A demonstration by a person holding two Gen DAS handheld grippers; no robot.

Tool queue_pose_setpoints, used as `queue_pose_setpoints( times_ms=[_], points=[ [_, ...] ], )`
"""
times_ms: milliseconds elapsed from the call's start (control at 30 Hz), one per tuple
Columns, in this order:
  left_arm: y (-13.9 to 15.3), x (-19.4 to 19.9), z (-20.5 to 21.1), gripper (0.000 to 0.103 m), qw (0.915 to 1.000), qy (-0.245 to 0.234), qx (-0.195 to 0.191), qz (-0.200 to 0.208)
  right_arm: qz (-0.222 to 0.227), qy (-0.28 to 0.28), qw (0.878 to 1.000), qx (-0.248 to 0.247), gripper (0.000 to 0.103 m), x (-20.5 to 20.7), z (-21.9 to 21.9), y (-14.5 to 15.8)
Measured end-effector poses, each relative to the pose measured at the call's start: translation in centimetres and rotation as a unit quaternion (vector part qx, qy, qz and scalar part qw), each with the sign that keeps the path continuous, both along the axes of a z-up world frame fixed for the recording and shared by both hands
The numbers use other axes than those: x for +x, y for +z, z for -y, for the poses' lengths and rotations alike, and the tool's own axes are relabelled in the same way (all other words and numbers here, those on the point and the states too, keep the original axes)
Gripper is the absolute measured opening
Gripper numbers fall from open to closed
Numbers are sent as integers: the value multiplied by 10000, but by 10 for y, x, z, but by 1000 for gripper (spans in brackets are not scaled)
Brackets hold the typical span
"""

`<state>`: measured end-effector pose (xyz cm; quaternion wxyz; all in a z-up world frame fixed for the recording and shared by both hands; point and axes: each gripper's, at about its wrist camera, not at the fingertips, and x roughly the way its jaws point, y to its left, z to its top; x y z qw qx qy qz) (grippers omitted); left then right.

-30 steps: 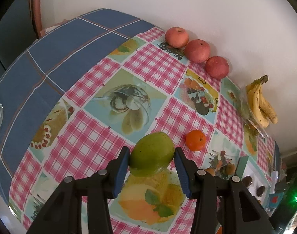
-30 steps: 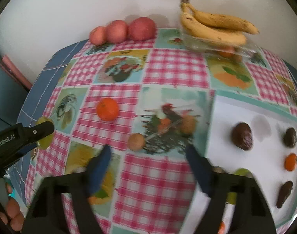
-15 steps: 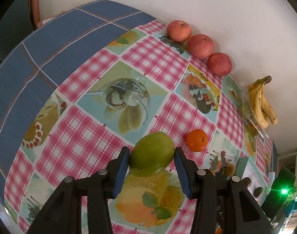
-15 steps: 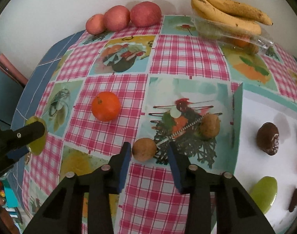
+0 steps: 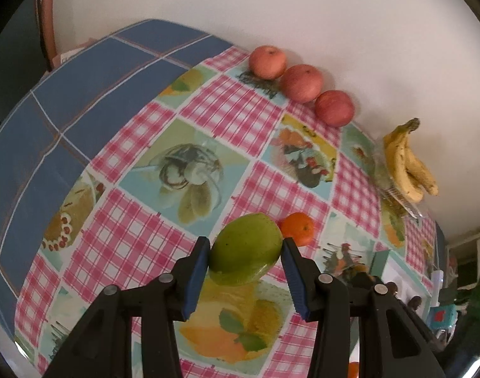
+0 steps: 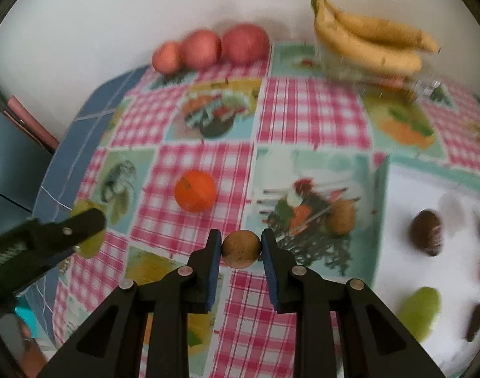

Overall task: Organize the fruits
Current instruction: 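Carry the pear and brown fruit into the white tray and open both tools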

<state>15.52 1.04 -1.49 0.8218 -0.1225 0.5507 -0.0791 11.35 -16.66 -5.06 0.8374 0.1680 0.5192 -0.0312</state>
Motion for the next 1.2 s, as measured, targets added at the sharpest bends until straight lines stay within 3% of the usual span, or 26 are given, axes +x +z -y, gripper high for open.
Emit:
queue_pose_setpoints(
  times_ms=[367, 933, 1200],
  points=[
    [36, -23, 15, 49, 9985, -277, 6, 471, 395, -430, 9982, -166, 27, -41, 37, 61],
    [58, -62, 87, 49, 9880, -1387, -200, 654, 387, -1291, 9902, -362, 27, -105, 136, 77],
    [55, -93, 141, 49, 9750, -2144, -225, 544, 388, -2111, 9757, -440, 27, -150, 201, 81]
  ],
)
